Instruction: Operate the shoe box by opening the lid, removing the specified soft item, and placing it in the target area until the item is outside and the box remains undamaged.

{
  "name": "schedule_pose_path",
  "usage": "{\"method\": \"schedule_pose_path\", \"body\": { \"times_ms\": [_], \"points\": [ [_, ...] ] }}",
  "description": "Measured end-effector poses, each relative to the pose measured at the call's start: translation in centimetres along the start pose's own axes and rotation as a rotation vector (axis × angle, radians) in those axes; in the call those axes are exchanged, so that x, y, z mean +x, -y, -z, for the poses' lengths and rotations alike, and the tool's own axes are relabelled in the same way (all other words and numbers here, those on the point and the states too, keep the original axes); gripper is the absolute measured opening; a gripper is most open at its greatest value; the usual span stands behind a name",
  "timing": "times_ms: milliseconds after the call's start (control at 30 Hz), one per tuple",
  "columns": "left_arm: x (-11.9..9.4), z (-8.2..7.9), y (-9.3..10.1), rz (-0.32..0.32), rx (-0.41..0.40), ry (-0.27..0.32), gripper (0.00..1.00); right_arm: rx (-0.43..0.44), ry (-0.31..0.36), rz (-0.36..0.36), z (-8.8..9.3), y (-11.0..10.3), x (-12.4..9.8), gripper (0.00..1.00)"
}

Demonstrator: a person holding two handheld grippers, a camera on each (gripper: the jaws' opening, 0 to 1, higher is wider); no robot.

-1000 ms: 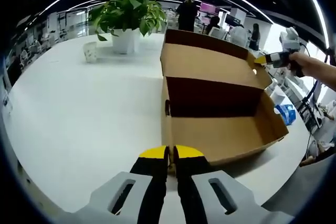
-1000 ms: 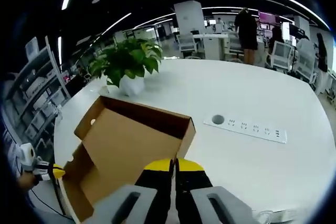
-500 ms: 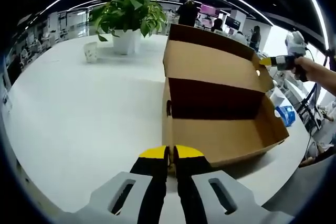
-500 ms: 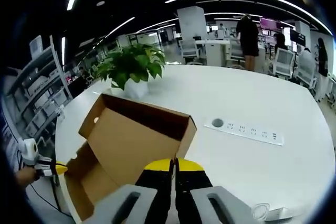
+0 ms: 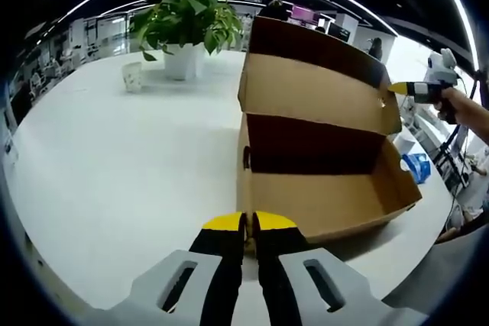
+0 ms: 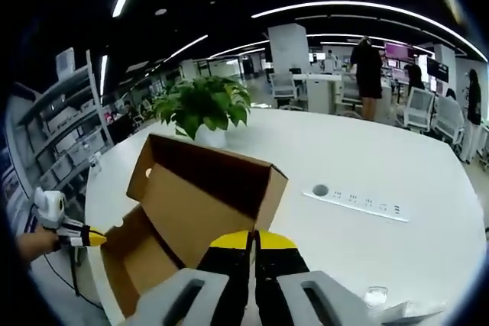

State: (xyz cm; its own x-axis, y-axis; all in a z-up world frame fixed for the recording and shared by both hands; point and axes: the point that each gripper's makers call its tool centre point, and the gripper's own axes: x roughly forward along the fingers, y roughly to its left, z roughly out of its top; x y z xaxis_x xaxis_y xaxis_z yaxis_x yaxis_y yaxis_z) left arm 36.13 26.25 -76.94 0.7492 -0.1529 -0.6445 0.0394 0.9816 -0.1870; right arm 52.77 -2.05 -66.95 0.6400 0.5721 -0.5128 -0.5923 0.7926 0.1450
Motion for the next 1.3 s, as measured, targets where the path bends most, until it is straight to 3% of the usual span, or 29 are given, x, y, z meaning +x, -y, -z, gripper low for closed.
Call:
{"method": "schedule_pose_path", "body": {
  "times_ms": [633, 900, 1300],
  "points": [
    [-0.3, 0.3, 0.2, 0.004, -0.019, 0.010, 0.02, -0.083, 0.087, -0.023, 0.8, -2.1, -2.1, 0.00],
    [-0.5, 0.4, 0.4, 0.014, -0.040, 0.020, 0.03, -0.072, 0.103, -0.028, 2.2, -3.1, -2.9, 0.00],
    [-0.5, 0.3, 0.5, 0.020, -0.010, 0.016, 0.04, -0.074, 0.121, -0.028, 4.4, -4.2, -3.9, 0.00]
  ]
}}
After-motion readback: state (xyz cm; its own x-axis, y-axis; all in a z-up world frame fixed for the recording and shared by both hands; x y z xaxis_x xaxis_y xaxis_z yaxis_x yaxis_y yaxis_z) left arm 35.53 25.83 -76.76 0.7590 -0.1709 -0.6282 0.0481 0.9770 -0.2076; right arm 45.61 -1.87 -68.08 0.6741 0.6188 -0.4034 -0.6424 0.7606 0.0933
